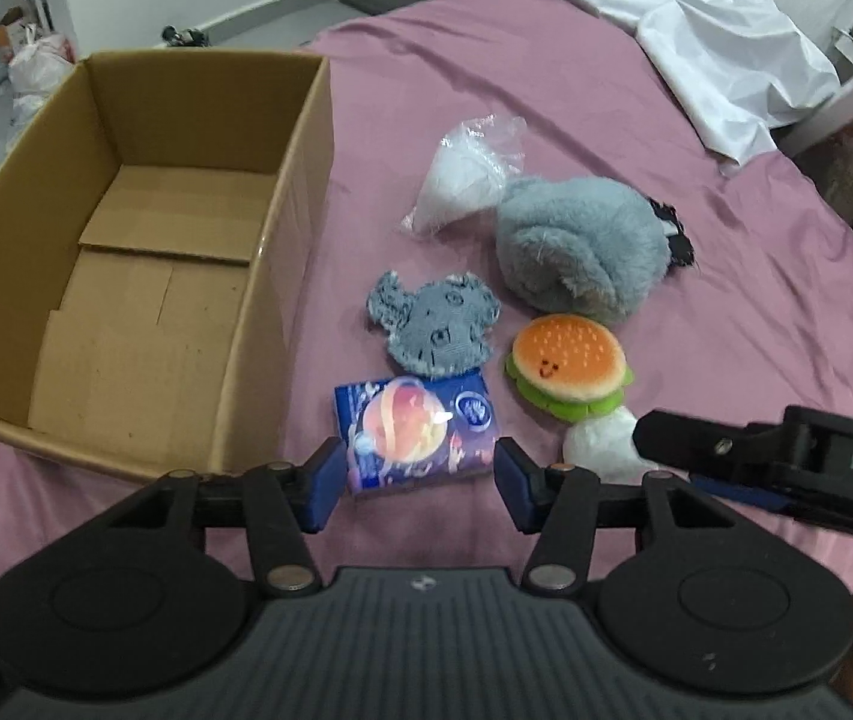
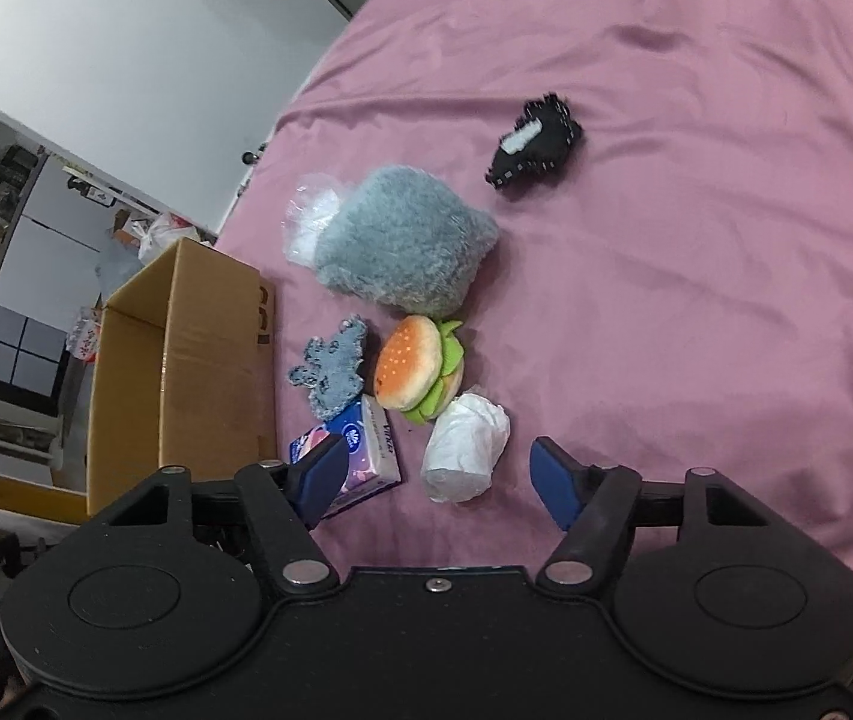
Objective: Organize soft objects
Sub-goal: 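Grasp the blue tissue pack with the left tool while the right grasps the white bundle, then carry the tissue pack with the left tool while the right carries the bundle to the box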
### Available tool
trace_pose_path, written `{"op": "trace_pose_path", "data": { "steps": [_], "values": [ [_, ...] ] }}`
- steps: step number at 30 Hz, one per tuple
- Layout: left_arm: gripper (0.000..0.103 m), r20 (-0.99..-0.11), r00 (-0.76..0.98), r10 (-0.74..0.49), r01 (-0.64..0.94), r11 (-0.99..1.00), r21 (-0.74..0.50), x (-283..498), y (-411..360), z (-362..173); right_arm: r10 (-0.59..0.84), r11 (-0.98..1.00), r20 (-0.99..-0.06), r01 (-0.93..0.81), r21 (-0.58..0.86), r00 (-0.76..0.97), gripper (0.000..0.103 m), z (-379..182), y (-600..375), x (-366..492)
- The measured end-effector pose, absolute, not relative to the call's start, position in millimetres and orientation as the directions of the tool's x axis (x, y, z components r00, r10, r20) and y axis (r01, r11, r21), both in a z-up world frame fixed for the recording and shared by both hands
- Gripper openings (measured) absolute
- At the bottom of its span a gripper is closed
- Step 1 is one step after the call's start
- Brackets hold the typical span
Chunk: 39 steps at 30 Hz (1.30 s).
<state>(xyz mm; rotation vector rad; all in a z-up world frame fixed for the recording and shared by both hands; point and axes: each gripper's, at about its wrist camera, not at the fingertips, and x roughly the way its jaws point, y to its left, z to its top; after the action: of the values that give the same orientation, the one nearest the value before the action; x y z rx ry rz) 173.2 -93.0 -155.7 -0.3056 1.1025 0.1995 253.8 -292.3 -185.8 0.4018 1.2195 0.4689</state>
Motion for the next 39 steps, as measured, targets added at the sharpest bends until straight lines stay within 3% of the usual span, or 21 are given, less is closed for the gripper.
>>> {"op": "trace_pose_path", "data": {
  "steps": [5,18,20,24,25,39],
  "values": [
    [0.074,-0.900,0.434,0.050,-0.319,0.942,-0.102,180,-106,-161,0.547,0.834,-0.797,-0.082,0.545,0.256,0.063,-197,-291,260],
    [0.074,-0.909,0.415,0.047,-0.482,0.858,-0.176,182,-98,-190,0.575,0.808,-0.794,0.014,0.589,0.197,0.058,-223,-290,272],
    [0.074,-0.911,0.410,0.048,-0.500,0.847,-0.180,182,-96,-196,0.574,0.809,-0.796,0.019,0.588,0.191,0.055,-225,-289,273],
    [0.074,-0.911,0.410,0.050,-0.529,0.826,-0.193,182,-92,-205,0.564,0.817,-0.806,0.027,0.577,0.179,0.035,-230,-286,276],
    [0.074,-0.911,0.409,0.054,-0.533,0.825,-0.190,182,-92,-207,0.561,0.818,-0.809,0.028,0.574,0.176,0.034,-230,-286,276],
    [0.071,-0.891,0.452,0.035,-0.500,0.837,-0.221,166,-102,-188,0.556,0.821,-0.786,-0.035,0.569,0.271,0.033,-201,-290,260]
  ]
}}
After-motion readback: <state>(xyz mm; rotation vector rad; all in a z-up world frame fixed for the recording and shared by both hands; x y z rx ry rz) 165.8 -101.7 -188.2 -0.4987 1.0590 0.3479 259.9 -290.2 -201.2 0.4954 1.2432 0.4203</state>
